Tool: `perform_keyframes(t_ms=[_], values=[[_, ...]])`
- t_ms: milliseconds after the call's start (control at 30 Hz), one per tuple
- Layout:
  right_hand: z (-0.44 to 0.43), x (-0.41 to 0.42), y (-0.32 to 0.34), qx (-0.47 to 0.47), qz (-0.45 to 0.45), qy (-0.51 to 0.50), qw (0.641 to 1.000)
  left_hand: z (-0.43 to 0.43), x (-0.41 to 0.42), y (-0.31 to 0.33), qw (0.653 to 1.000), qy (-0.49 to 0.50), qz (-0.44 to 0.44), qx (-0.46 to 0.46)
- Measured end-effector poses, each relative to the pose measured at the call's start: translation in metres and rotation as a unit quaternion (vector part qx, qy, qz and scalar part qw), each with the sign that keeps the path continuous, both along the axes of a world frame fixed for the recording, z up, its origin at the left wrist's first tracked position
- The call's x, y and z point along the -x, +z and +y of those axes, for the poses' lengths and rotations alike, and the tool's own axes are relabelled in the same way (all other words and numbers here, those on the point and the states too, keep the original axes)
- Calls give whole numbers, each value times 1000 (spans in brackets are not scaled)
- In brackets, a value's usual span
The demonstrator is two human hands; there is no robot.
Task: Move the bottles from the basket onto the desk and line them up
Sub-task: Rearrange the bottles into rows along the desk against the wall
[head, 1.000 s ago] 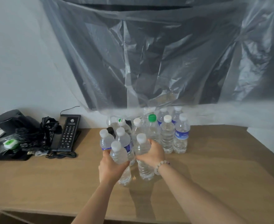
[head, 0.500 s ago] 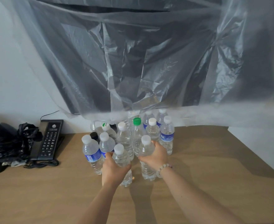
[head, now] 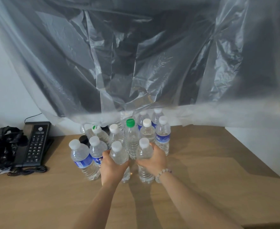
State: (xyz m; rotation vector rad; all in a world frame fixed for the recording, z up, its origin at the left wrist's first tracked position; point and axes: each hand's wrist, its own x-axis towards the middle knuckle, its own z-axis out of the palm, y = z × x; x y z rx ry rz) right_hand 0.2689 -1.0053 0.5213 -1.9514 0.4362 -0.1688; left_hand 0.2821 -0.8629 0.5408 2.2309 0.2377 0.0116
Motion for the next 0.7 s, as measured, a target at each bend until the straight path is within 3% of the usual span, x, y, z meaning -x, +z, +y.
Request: perform_keyframes(t_ms=[333,467,633,700], values=[[-1,5,-12,-1,-17,34,999,3,4,-6,998,3,-14,-64],[-2,10,-12,1,-24,36,999,8,7,-13,990,-24,-17,-139],[-2,13,-11,-1,-30,40,999,18,23,-37,995,46,-32,-86],[-2,14,-9,-3,-27,43,999,21,29,-53,997,29,20,-69]])
